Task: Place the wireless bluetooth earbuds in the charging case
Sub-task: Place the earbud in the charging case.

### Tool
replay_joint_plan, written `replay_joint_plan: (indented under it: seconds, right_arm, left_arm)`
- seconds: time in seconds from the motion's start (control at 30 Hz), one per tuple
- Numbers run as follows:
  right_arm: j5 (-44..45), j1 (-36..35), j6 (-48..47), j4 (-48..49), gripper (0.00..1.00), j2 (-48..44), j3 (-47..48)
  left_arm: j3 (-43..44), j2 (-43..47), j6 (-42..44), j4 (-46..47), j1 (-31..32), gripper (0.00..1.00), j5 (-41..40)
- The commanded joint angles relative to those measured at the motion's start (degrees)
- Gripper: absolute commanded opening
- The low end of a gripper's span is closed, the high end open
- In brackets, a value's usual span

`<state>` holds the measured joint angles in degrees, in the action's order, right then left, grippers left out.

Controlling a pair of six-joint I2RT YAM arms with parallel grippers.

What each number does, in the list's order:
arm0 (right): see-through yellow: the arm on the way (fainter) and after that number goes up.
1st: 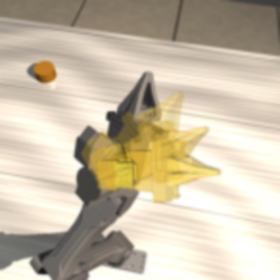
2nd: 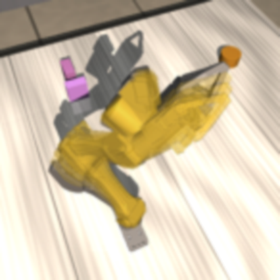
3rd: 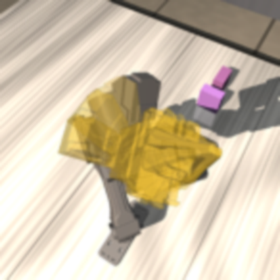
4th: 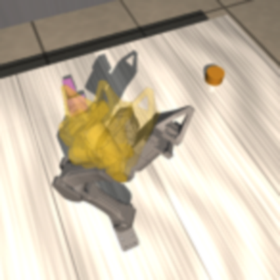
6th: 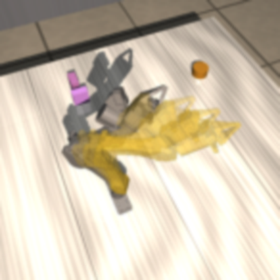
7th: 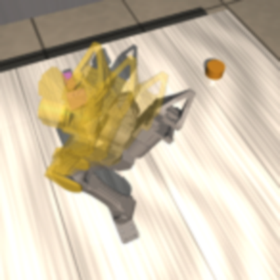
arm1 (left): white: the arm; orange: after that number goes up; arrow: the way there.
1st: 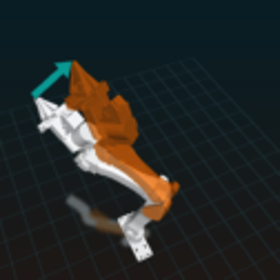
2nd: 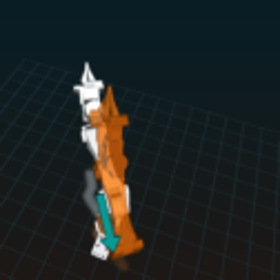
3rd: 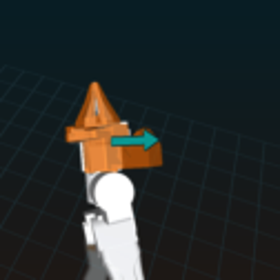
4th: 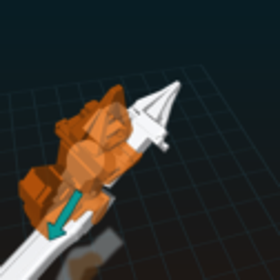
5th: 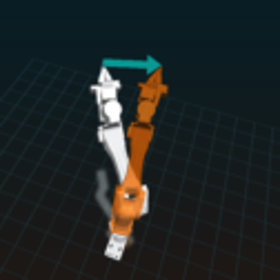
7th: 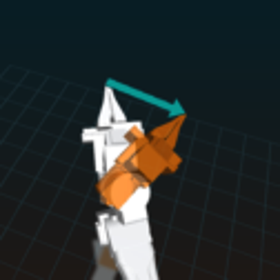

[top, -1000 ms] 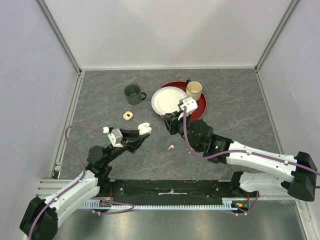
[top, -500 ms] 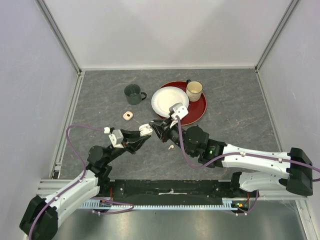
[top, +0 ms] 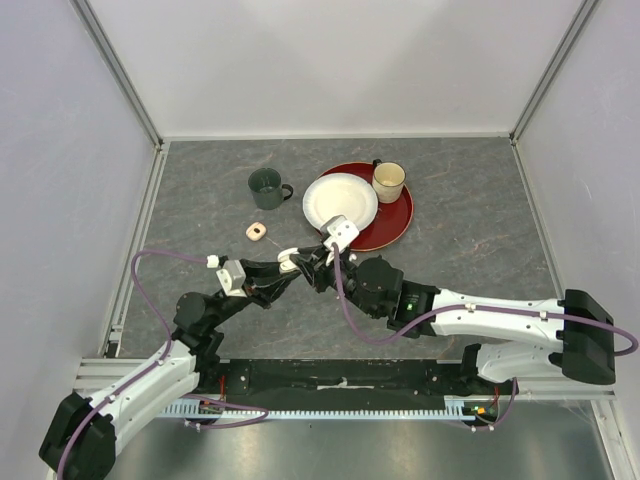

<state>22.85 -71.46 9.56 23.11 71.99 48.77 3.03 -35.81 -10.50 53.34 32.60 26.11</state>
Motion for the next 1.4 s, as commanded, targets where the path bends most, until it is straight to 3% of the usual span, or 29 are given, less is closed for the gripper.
replay_joint_plan:
  seconds: [0.0, 0.67, 1.37]
  right_arm:
    - [1.92, -1.05, -2.88, 2.73, 0.0, 0.87, 0.97]
    - [10.54, -4.21, -10.6, 8.26, 0.0, 2.02, -2.02]
    - [10.9, -6.06, -14.31, 10.99, 0.0, 1.14, -5.27]
  left_arm:
    - [1.02, 0.83, -0.48, 3.26, 0.01, 0.02, 1.05]
    - [1.19, 2.24, -1.19, 3.87, 0.1, 0.02, 0.96]
    - [1.02, 3.03, -2.15, 4.84, 0.1, 0.02, -0.88]
